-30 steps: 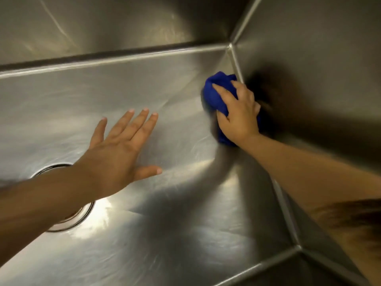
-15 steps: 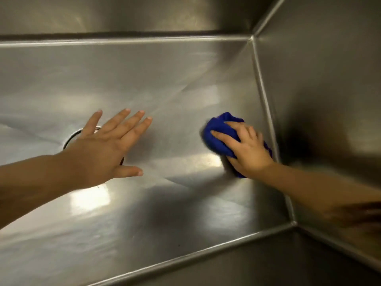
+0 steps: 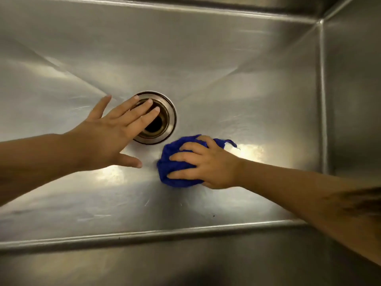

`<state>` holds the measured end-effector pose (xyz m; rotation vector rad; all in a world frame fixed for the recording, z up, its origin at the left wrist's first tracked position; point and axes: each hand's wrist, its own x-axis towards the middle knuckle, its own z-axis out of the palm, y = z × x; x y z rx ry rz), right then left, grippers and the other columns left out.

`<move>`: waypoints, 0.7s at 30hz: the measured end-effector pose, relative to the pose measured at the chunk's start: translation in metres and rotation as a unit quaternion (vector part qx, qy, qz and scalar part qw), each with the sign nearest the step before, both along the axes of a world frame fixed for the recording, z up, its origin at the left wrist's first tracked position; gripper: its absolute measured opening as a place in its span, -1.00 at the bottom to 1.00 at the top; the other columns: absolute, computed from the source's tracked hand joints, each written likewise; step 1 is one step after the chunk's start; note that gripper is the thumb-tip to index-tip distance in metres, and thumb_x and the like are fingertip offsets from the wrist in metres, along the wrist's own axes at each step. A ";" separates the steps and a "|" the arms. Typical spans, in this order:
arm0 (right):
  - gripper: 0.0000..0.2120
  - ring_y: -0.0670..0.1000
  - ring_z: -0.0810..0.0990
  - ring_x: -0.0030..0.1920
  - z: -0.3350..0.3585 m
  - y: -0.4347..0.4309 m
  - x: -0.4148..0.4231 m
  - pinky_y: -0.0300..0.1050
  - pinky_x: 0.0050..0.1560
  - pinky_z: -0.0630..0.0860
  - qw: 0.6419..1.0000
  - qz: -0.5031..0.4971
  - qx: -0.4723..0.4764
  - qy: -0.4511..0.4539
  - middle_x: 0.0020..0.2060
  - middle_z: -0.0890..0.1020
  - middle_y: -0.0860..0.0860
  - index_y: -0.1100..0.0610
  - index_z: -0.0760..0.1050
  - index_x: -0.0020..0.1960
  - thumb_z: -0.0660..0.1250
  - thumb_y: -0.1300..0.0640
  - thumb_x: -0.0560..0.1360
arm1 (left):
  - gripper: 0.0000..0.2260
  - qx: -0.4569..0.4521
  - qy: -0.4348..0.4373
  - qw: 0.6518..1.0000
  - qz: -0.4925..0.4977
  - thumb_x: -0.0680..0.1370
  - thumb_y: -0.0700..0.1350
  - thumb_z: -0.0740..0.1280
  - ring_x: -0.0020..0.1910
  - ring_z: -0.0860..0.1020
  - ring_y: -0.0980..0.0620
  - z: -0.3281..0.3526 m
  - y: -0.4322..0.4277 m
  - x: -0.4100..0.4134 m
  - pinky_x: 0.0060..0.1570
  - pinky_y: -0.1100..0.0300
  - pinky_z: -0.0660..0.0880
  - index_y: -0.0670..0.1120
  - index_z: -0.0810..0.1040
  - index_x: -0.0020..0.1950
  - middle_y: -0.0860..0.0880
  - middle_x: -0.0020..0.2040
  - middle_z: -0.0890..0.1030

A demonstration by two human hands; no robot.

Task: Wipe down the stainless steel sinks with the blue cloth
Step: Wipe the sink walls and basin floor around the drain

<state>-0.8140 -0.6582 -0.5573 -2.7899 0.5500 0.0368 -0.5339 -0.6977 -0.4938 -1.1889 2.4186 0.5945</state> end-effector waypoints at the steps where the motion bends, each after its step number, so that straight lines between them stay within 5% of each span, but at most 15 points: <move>1: -0.47 0.19 0.33 0.35 0.001 -0.004 0.013 0.29 0.20 0.30 0.999 -0.031 0.001 0.013 0.38 0.43 0.07 -0.07 0.43 0.38 0.29 0.12 0.41 | -0.07 0.003 -0.006 1.000 0.000 0.25 0.50 -0.06 0.46 -0.40 0.16 0.001 0.001 0.003 0.38 -0.05 -0.35 0.21 -0.54 0.39 0.13 0.50 -0.37; 4: -0.44 0.21 0.28 0.36 -0.002 0.019 0.026 0.31 0.22 0.24 0.995 -0.103 0.007 0.017 0.39 0.41 0.08 -0.07 0.41 0.38 0.34 0.11 0.38 | -0.01 -0.042 0.016 0.999 -0.028 0.26 0.48 0.03 0.50 -0.27 0.15 0.004 0.002 0.009 0.39 -0.14 -0.18 0.14 -0.37 0.51 0.05 0.56 -0.19; 7: -0.54 0.15 0.29 0.36 0.008 0.060 -0.006 0.31 0.22 0.32 1.000 0.021 -0.007 0.009 0.38 0.35 0.00 -0.20 0.39 0.34 0.33 0.00 0.45 | 0.01 -0.073 0.011 0.996 -0.059 0.27 0.45 0.14 0.53 -0.19 0.11 0.008 0.000 0.011 0.34 -0.25 0.01 0.03 -0.13 0.58 -0.02 0.56 0.00; 10: -0.74 -0.09 0.31 0.22 0.049 0.062 -0.020 -0.03 0.23 0.25 0.994 0.072 -0.080 0.034 0.22 0.40 -0.27 -0.47 0.52 0.03 0.33 -0.30 0.34 | 0.01 -0.077 0.009 0.995 -0.066 0.27 0.45 0.14 0.52 -0.16 0.11 0.010 -0.001 0.004 0.32 -0.27 0.05 0.01 -0.09 0.59 -0.05 0.56 0.07; 12: -0.67 -0.13 0.30 0.17 0.059 0.046 -0.022 -0.06 0.21 0.20 0.992 0.074 -0.089 0.051 0.10 0.56 -0.36 -0.51 0.52 -0.03 0.41 -0.39 0.21 | 0.00 -0.075 0.003 0.993 -0.085 0.27 0.46 0.12 0.53 -0.04 0.03 0.008 0.000 -0.004 0.31 -0.27 0.08 -0.01 -0.04 0.59 -0.06 0.55 0.12; 15: -0.52 -0.02 0.29 0.31 0.026 0.040 -0.031 -0.01 0.36 0.11 0.991 0.096 -0.072 0.065 0.26 0.52 -0.23 -0.36 0.49 0.21 0.47 -0.21 0.31 | -0.01 -0.064 0.004 0.993 -0.098 0.26 0.46 0.09 0.52 0.07 -0.06 0.004 -0.006 -0.023 0.31 -0.26 0.04 0.00 -0.06 0.57 -0.05 0.56 0.12; 18: -0.45 0.14 0.28 0.41 0.002 0.057 -0.038 0.30 0.29 0.27 0.997 0.004 0.044 0.064 0.40 0.37 -0.02 -0.15 0.38 0.38 0.43 0.08 0.44 | -0.01 -0.041 0.021 0.996 -0.078 0.27 0.49 0.08 0.53 -0.03 -0.01 -0.005 -0.006 -0.041 0.37 -0.23 -0.04 0.06 -0.14 0.56 -0.03 0.58 0.04; 21: -0.43 0.13 0.26 0.44 0.002 0.077 -0.059 0.33 0.29 0.26 0.996 -0.021 0.050 0.073 0.43 0.32 -0.04 -0.16 0.36 0.40 0.43 0.09 0.44 | -0.01 -0.017 0.047 0.996 -0.073 0.25 0.51 0.04 0.51 -0.21 0.11 -0.010 -0.005 -0.060 0.42 -0.18 -0.12 0.14 -0.31 0.53 0.04 0.57 -0.14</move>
